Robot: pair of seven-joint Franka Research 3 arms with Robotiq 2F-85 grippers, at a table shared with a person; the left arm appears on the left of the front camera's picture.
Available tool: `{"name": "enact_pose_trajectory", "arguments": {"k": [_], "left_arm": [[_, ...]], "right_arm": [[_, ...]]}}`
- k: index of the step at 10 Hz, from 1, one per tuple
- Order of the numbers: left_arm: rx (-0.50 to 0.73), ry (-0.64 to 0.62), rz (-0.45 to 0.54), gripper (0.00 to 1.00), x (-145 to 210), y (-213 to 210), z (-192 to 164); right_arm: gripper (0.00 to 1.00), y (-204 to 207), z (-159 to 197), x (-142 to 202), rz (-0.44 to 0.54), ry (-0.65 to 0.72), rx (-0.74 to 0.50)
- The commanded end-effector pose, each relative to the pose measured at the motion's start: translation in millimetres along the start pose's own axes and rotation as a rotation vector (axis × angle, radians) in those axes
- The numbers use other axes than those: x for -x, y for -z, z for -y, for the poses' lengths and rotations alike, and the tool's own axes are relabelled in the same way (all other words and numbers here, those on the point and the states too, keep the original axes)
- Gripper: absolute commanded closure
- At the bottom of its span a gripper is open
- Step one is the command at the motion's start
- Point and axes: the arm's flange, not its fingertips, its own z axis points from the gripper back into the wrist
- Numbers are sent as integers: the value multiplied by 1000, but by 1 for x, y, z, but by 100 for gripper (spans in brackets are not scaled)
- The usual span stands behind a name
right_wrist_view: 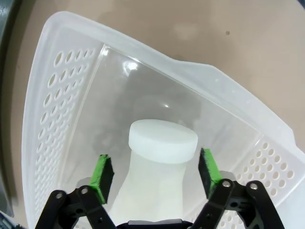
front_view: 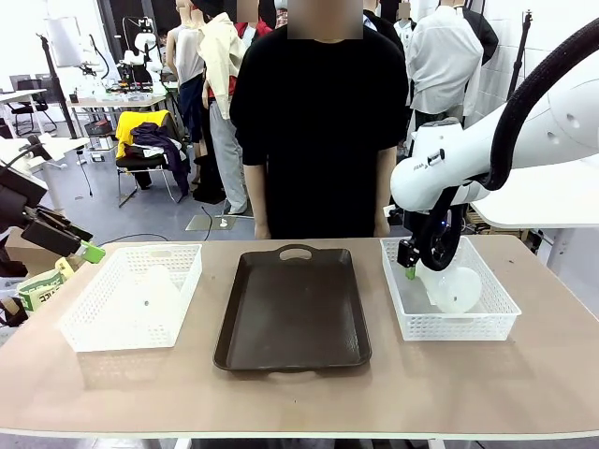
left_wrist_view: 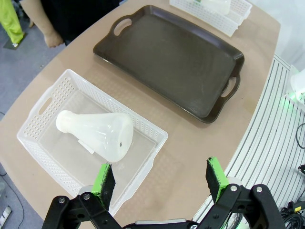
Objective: Prepare the laboratory tools.
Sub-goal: Pick up the Big flask that the person points to.
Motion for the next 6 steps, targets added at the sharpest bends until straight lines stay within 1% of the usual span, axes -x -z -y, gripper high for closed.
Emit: {"name": "enact_pose_trajectory", "arguments": {"k": [1,3,4,6], "left_arm": [[2,6,-1,0,2,-1,-2],[2,6,-1,0,2,-1,-2],[2,6,-1,0,2,-1,-2],[2,6,-1,0,2,-1,-2]], "right_arm": [[52,-2,3,-7,-22,9,-9],[88,-2,2,-6,-23,7,-11],[100,-3,0,-5,-19,4,-9],[100,-1,1,-3,-26,12,-26]]}}
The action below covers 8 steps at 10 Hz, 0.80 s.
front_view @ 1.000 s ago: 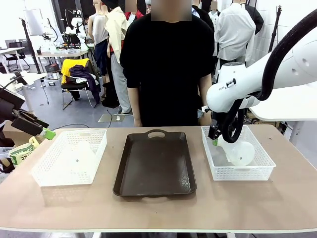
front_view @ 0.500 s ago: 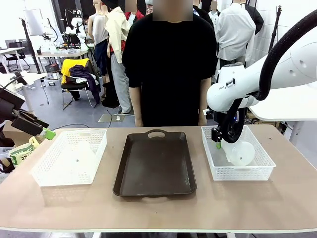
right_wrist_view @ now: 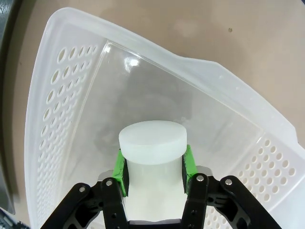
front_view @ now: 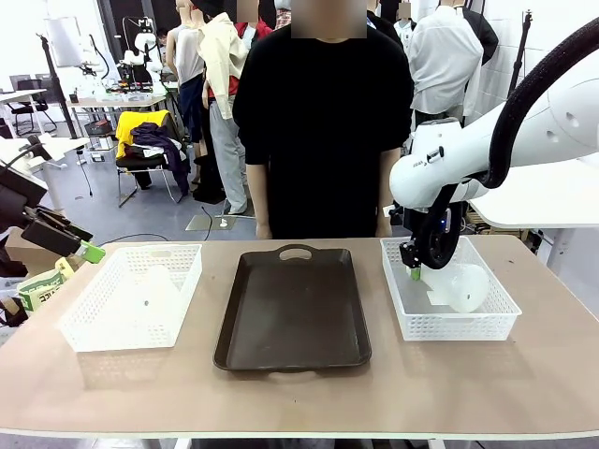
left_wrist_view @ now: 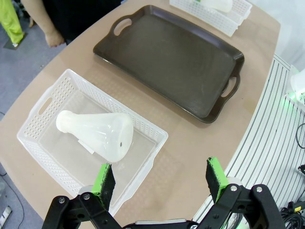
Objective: Prepare the laboratory tools.
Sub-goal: Pick up the Big flask that the person points to.
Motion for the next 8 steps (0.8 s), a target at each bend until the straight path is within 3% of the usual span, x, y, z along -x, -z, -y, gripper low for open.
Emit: {"name": "enact_pose_trajectory", "arguments": {"k": [1,4,5,8], "left_arm": [[2,6,-1,0,2,-1,-2],[2,6,-1,0,2,-1,-2],[2,6,-1,0,2,-1,-2],[2,6,-1,0,2,-1,-2]], "right_arm": [[100,2,3,-1,-12,15,-25],[100,-7,6,16,30,38,-63],[100,0,3,1,1,13,-10],[100,0,3,1,1,13,-10]]}}
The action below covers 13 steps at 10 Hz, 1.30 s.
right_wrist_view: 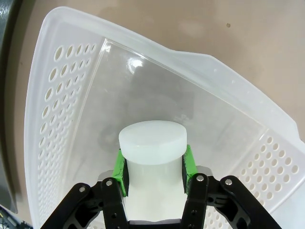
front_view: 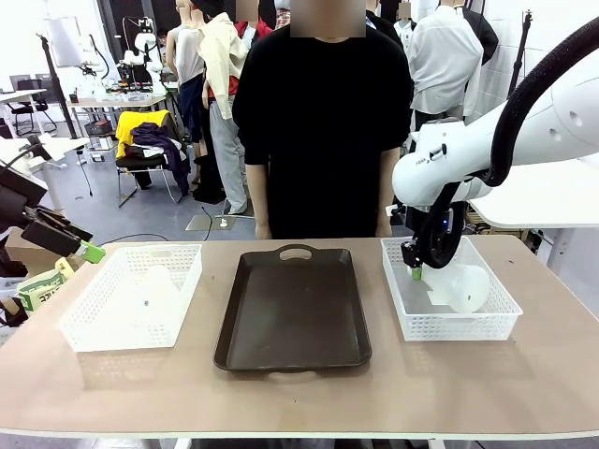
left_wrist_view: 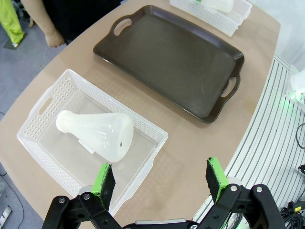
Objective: Prepare the laboratory tools.
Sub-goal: Pick up the Big flask that the person points to, then while moving the picked Big flask to the Handle tray indicated by the person, stop as directed by the person.
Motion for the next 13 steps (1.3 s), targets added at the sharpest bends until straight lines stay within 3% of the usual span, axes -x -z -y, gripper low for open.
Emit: {"name": "enact_pose_trajectory", "arguments": {"k": [1,13], "left_arm": [[2,6,-1,0,2,-1,-1],[2,6,-1,0,2,-1,-1]], "right_arm": [[100,1,0,-2,-2,-6,9],[100,1,0,-2,-2,-6,9]]}}
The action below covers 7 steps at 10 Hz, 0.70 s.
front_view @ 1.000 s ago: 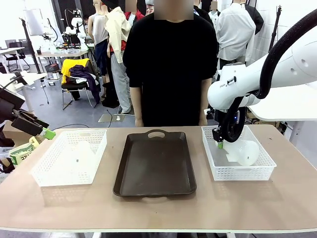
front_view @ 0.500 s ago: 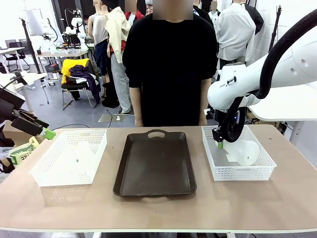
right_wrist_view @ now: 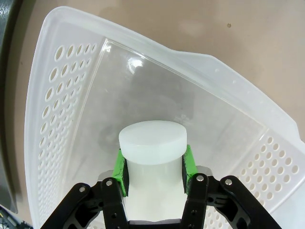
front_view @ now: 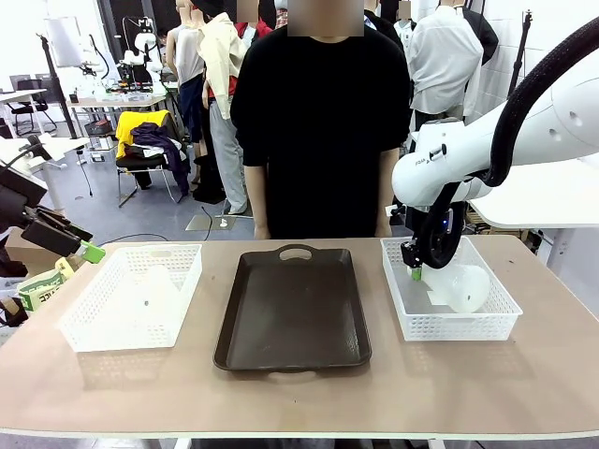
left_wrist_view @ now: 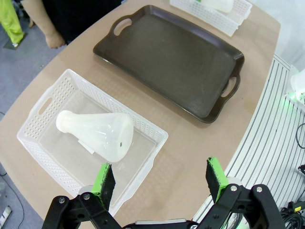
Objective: Prepare the laboratory tools.
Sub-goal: While moving the picked Big flask to the Handle tray indicated by the person, stop as directed by the person.
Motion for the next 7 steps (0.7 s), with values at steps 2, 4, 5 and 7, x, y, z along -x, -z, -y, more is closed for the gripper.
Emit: {"name": "enact_pose_trajectory", "arguments": {"k": [2,4,5,7], "left_arm": [[2,6,-1,0,2,-1,-1],[2,6,-1,0,2,-1,-1],[2,6,-1,0,2,-1,-1],[2,6,-1,0,2,-1,-1]], "right_arm": [[100,0,0,-1,-2,-5,9],[100,0,0,0,0,0,0],[100,-11,-2,2,-2,-5,3],[100,-27,-7,9,-4,-9,-33]]}}
